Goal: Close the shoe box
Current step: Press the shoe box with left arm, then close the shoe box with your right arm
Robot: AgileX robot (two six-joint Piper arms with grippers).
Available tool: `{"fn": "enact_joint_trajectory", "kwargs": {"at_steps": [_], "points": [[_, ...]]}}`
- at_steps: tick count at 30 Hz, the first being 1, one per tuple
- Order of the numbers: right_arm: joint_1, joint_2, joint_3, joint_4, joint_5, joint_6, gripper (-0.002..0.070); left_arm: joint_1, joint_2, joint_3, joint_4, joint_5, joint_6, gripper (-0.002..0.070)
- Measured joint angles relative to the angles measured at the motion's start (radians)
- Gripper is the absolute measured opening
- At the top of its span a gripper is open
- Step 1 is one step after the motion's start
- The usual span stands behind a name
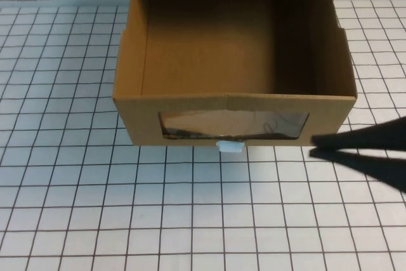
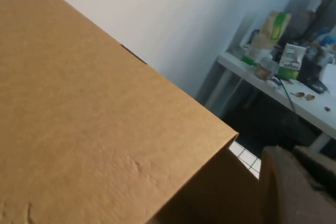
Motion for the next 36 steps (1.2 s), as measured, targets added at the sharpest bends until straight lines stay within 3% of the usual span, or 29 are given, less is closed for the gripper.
{"fn": "enact_joint_trajectory", "kwargs": {"at_steps": [10, 16, 27, 36], "points": [[0.12, 0.151, 0.109, 0.149, -0.156, -0.579, -0.0015, -0.136, 0.55, -0.659, 0.107, 0.128, -0.262, -0.0002], [0.154, 0.284, 0.143, 0.325, -0.216, -0.938, -0.0015, -0.147, 0.761, -0.927, 0.12, 0.185, -0.41, -0.0002], [0.156, 0.585, 0.143, 0.862, -0.301, -1.658, -0.0015, -0.147, 0.786, -0.974, 0.118, 0.187, -0.446, -0.0002], [0.137, 0.762, 0.073, 0.971, -0.376, -1.741, -0.0015, -0.147, 0.786, -0.974, 0.114, 0.187, -0.45, -0.0002]]}}
